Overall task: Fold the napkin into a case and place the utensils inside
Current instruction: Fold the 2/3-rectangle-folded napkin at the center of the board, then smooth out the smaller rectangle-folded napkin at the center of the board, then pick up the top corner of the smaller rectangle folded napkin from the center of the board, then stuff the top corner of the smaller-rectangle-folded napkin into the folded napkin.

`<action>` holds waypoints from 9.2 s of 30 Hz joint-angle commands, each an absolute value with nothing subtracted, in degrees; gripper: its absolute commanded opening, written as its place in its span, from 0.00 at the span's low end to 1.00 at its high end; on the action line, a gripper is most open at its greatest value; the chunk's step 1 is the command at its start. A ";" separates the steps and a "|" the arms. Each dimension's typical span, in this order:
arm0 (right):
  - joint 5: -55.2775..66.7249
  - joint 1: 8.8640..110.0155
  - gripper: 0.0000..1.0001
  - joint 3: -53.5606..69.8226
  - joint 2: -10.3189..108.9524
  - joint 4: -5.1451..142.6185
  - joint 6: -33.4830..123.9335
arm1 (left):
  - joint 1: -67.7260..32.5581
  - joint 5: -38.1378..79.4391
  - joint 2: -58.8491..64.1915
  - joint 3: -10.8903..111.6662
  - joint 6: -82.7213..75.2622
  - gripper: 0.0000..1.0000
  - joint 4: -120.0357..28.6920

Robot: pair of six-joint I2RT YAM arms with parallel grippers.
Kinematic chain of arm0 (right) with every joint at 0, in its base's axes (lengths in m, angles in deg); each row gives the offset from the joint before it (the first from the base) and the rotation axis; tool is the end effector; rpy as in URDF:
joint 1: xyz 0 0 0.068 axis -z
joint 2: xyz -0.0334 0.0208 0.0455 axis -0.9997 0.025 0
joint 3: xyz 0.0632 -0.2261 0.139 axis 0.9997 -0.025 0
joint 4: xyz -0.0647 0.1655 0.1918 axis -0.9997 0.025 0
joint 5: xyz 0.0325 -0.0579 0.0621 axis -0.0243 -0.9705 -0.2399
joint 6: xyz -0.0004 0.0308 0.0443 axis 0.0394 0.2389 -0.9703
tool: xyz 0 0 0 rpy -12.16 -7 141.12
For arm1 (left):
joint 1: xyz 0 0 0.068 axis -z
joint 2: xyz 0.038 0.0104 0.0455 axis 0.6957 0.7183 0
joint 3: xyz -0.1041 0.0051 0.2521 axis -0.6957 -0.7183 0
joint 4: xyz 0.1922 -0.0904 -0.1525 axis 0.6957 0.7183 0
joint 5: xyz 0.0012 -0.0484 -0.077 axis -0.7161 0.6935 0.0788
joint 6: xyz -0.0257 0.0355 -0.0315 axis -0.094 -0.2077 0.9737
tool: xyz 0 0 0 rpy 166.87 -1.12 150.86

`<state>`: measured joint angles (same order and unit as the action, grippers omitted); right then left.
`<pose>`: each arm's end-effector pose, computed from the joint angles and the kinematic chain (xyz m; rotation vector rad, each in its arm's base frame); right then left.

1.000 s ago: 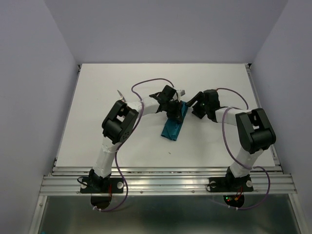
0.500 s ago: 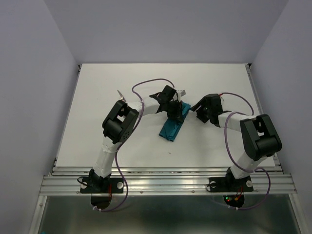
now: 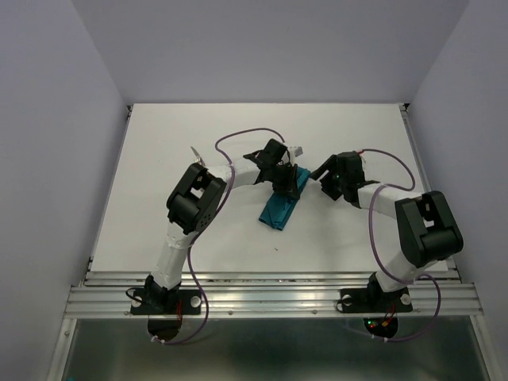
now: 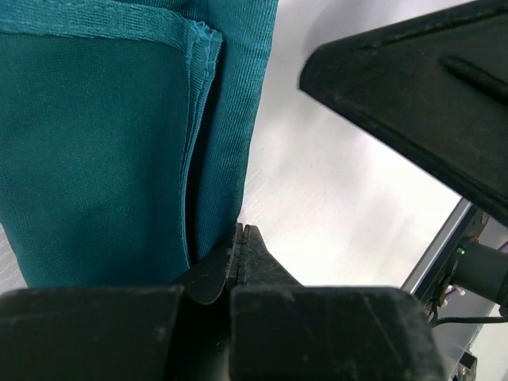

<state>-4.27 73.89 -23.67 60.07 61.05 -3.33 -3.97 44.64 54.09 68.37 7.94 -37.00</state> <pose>0.3097 0.0795 0.1637 0.8395 2.2003 0.5776 0.3598 -0.3280 0.1552 0.6697 2.4053 -1.1721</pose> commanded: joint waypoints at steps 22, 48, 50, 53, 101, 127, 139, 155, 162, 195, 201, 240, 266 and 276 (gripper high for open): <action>5.21 70.81 0.62 -14.06 70.54 59.70 3.00 | -3.83 46.84 53.39 69.98 7.19 0.00 -37.94; 0.29 70.81 0.45 -14.15 70.81 62.08 2.73 | -3.65 46.93 50.05 70.94 6.66 0.00 -35.57; 0.11 70.81 0.38 -14.50 70.54 62.08 2.47 | -3.48 46.93 49.00 71.56 6.23 0.00 -34.17; 0.02 70.81 0.31 -14.42 70.54 62.08 2.12 | -3.39 46.58 46.71 71.38 5.17 0.00 -32.58; -4.64 70.81 0.15 -13.98 65.71 65.24 3.08 | -4.62 32.52 52.60 79.64 5.69 0.18 -27.13; -2.62 71.34 0.15 -14.68 65.62 64.36 2.12 | 1.62 16.08 58.66 89.40 1.75 0.50 -21.86; -2.44 71.34 0.15 -14.77 65.53 64.10 1.68 | 2.32 13.45 60.94 90.02 1.48 0.29 -21.77; 0.45 72.57 0.29 -14.68 66.06 63.92 3.00 | 2.32 15.11 56.38 87.29 1.04 0.15 -22.30; 1.60 75.64 0.36 -15.47 64.30 64.01 3.96 | 2.23 15.91 53.22 86.94 1.30 0.29 -22.30; 3.27 81.10 0.41 -18.20 62.81 64.01 5.28 | 4.43 7.20 60.50 91.16 0.86 0.47 -21.86; 3.27 81.10 0.41 -18.28 62.72 63.92 5.19 | 4.43 7.03 61.30 91.25 0.60 0.42 -21.77; 12.58 80.48 0.42 -17.14 62.28 66.38 16.61 | -2.33 31.98 49.88 79.73 2.71 0.00 -28.54; -4.55 62.47 0.38 -5.10 68.51 76.05 33.32 | -6.91 42.36 45.92 72.17 6.58 0.00 -34.60; -9.73 60.71 0.31 -4.39 69.67 74.92 33.32 | -7.08 43.06 46.27 72.44 7.10 0.00 -35.13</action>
